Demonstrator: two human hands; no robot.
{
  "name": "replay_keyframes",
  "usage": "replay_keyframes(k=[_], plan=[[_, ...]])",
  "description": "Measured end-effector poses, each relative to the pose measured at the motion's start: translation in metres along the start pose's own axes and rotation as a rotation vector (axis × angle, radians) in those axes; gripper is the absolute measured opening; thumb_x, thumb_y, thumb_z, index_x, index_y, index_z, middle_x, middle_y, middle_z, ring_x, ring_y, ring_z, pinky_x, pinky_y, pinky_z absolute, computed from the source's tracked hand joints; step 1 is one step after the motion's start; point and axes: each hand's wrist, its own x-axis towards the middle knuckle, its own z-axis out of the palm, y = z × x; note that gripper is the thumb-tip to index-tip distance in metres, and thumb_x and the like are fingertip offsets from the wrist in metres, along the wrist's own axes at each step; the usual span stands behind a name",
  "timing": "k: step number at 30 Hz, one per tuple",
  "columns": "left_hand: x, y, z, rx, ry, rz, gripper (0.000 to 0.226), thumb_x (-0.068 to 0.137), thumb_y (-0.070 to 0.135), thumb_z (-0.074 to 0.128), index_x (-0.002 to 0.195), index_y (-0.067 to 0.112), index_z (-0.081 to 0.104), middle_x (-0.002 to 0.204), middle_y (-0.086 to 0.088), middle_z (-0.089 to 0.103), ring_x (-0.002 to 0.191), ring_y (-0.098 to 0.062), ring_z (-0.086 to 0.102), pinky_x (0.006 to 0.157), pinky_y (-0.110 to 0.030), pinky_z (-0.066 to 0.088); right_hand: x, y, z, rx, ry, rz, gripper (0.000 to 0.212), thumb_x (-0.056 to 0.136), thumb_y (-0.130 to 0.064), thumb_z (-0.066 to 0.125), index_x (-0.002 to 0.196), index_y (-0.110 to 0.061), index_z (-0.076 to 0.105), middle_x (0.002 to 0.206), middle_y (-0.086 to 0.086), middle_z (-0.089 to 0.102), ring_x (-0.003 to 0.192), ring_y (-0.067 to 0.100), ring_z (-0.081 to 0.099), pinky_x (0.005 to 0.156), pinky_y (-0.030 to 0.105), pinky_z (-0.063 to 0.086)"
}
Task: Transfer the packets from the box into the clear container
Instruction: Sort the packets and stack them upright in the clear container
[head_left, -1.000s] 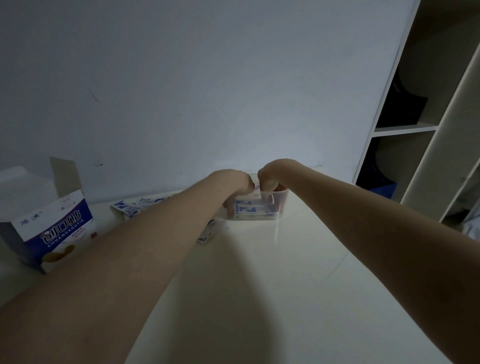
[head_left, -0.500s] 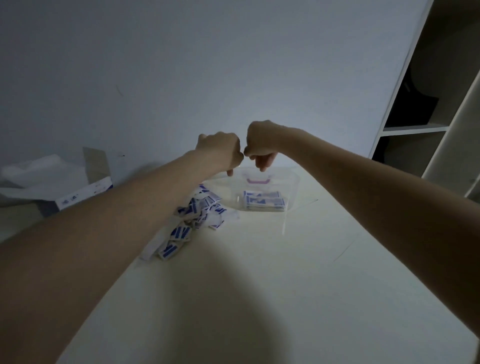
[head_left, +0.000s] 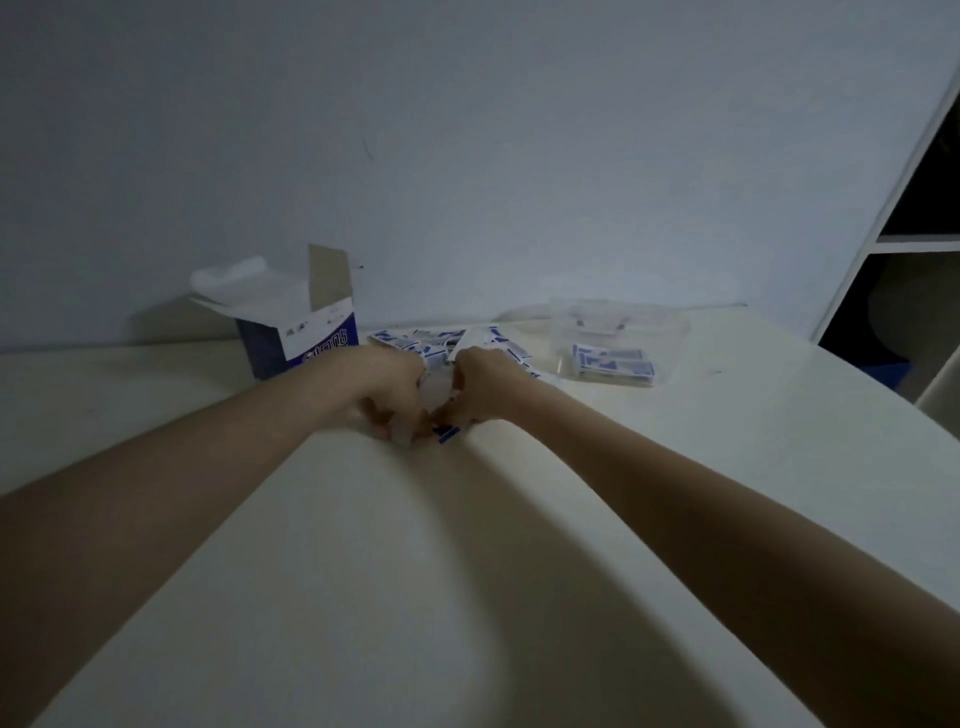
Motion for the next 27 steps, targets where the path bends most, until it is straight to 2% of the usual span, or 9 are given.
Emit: replay_keyframes(k=[3,6,9,11,13,18,21,23,27], plan=[[0.001,0.0,0.004,-0.068,0.04,0.025,0.029,0.069,0.002,0.071,0.097,0.003,0.064,0.071,-0.01,0.064,0.054,-0.021,0.057,0.045,-0.02,0.041,0.0,0.002,0.0,0.218,-0.004,0.085,0.029,0.072,-0.021,0.077,0.077,-0.012,0.05,0.06,-0.002,0.044,0.056,0.014,0.048,0.042,0.017,0.035],[0.003,0.002,0.005,-0.211,0.048,0.05,0.017,0.079,0.01,0.069,0.093,0.005,0.062,0.08,-0.011,0.063,0.063,-0.024,0.059,0.049,-0.024,0.047,-0.004,0.017,-0.01,0.403,0.022,0.15,0.022,0.074,-0.008,0.073,0.063,-0.013,0.055,0.044,-0.001,0.052,0.039,0.009,0.047,0.034,0.014,0.034],[0.007,0.008,0.01,-0.259,0.127,0.085,0.022,0.084,0.023,0.065,0.094,0.004,0.058,0.08,-0.015,0.066,0.059,-0.027,0.06,0.046,-0.024,0.047,-0.011,0.027,-0.019,0.48,0.012,0.177,0.025,0.075,-0.005,0.071,0.059,-0.014,0.055,0.061,0.008,0.058,0.052,0.02,0.054,0.039,0.018,0.033],[0.005,0.011,0.012,-0.264,0.182,0.094,0.014,0.084,0.017,0.061,0.082,0.004,0.056,0.069,-0.01,0.06,0.051,-0.022,0.057,0.044,-0.025,0.045,-0.014,0.033,-0.026,0.487,0.0,0.199,0.022,0.079,-0.006,0.067,0.063,-0.011,0.054,0.066,0.008,0.061,0.048,0.015,0.058,0.039,0.016,0.034],[0.003,0.011,0.011,-0.321,0.209,0.1,0.021,0.087,0.012,0.056,0.067,0.007,0.049,0.063,-0.008,0.054,0.047,-0.02,0.053,0.046,-0.026,0.044,-0.018,0.038,-0.035,0.538,0.011,0.215,0.014,0.083,-0.004,0.062,0.07,-0.008,0.056,0.066,0.006,0.063,0.042,0.008,0.06,0.038,0.013,0.036],[0.002,0.003,0.003,-0.45,0.323,0.094,0.033,0.088,0.009,0.055,0.058,0.013,0.042,0.057,-0.003,0.046,0.047,-0.012,0.042,0.042,-0.02,0.032,-0.024,0.049,-0.053,0.606,0.096,0.258,0.012,0.084,-0.004,0.059,0.073,-0.009,0.058,0.068,0.006,0.065,0.046,0.01,0.056,0.045,0.017,0.039],[0.007,-0.004,0.004,-0.704,0.17,0.114,0.022,0.089,-0.002,0.054,0.068,0.004,0.055,0.063,-0.012,0.056,0.05,-0.017,0.055,0.055,-0.027,0.047,-0.027,0.05,-0.053,0.614,0.068,0.286,0.005,0.083,-0.009,0.065,0.082,-0.005,0.062,0.072,0.008,0.064,0.048,0.012,0.053,0.049,0.019,0.04],[0.006,-0.004,0.007,-0.748,0.108,0.107,0.015,0.09,-0.004,0.053,0.076,0.0,0.057,0.066,-0.014,0.059,0.053,-0.019,0.059,0.06,-0.031,0.049,-0.028,0.049,-0.049,0.578,0.023,0.307,0.023,0.082,-0.02,0.069,0.094,-0.001,0.064,0.072,0.006,0.063,0.052,0.014,0.052,0.05,0.02,0.041],[-0.003,0.001,0.007,-0.731,0.116,0.119,0.02,0.092,0.0,0.051,0.072,0.002,0.053,0.059,-0.011,0.053,0.036,-0.011,0.051,0.037,-0.016,0.041,-0.025,0.044,-0.032,0.545,0.013,0.285,0.039,0.079,-0.02,0.073,0.108,0.003,0.062,0.066,0.004,0.057,0.051,0.013,0.046,0.049,0.021,0.039]])
